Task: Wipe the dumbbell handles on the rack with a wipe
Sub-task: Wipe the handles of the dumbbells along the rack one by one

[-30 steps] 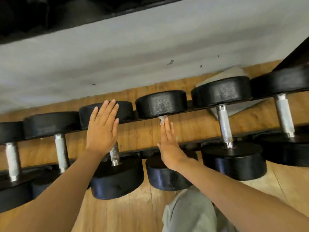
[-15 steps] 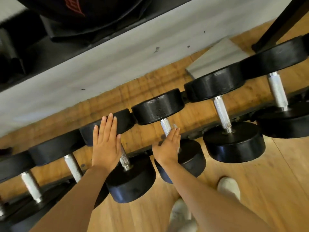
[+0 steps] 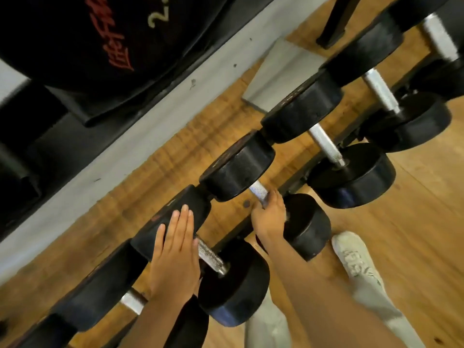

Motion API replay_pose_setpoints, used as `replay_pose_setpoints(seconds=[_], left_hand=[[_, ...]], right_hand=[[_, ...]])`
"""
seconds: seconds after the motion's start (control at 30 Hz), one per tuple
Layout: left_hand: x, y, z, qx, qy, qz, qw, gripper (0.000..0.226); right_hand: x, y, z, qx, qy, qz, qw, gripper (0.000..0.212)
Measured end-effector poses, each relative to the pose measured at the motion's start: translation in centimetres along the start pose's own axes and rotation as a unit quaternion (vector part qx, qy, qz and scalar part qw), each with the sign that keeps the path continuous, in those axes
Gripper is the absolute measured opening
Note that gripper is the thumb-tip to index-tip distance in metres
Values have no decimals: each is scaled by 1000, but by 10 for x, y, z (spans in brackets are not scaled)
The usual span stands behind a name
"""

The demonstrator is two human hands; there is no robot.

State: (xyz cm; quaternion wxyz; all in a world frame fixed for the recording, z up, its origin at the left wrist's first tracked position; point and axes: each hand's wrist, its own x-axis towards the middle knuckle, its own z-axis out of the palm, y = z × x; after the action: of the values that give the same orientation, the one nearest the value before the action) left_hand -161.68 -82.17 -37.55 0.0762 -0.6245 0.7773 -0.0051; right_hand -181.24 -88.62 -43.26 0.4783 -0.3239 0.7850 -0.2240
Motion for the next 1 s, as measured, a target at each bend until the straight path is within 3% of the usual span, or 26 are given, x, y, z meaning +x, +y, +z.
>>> replay_pose_setpoints(seconds=[0.1,0.2,0.3,0.4,0.6,0.7,0.87,1.0], left_hand=[[-1,-7,4,-3,-1,29,1000,58],[-2,-12,7,-3,-5,47,999,58],[-1,-13,6,-12,-12,43,999,55],[-3,-15,6,-17,-22,50,998,55],[0,-13,8,-19,9,52,998,56],[-1,-13,8,-19,7,55,998,56],[-1,-12,7,-28,11,46,998,56],[0,-9,7,-29,19,38,999,56]], right_hand=[[-2,-26,10,116,0,-93,989,49],[-6,-17,7,104,-10,-129,986,58],[-9,6,-6,21,30,-24,999,39],[-4,8,-6,-3,43,53,998,34],[5,-36,9,101,21,-70,992,31],[4,-24,7,60,11,-125,990,43],[-8,20,-2,-32,42,1,999,46],[-4,-2,5,-35,25,-45,998,53]])
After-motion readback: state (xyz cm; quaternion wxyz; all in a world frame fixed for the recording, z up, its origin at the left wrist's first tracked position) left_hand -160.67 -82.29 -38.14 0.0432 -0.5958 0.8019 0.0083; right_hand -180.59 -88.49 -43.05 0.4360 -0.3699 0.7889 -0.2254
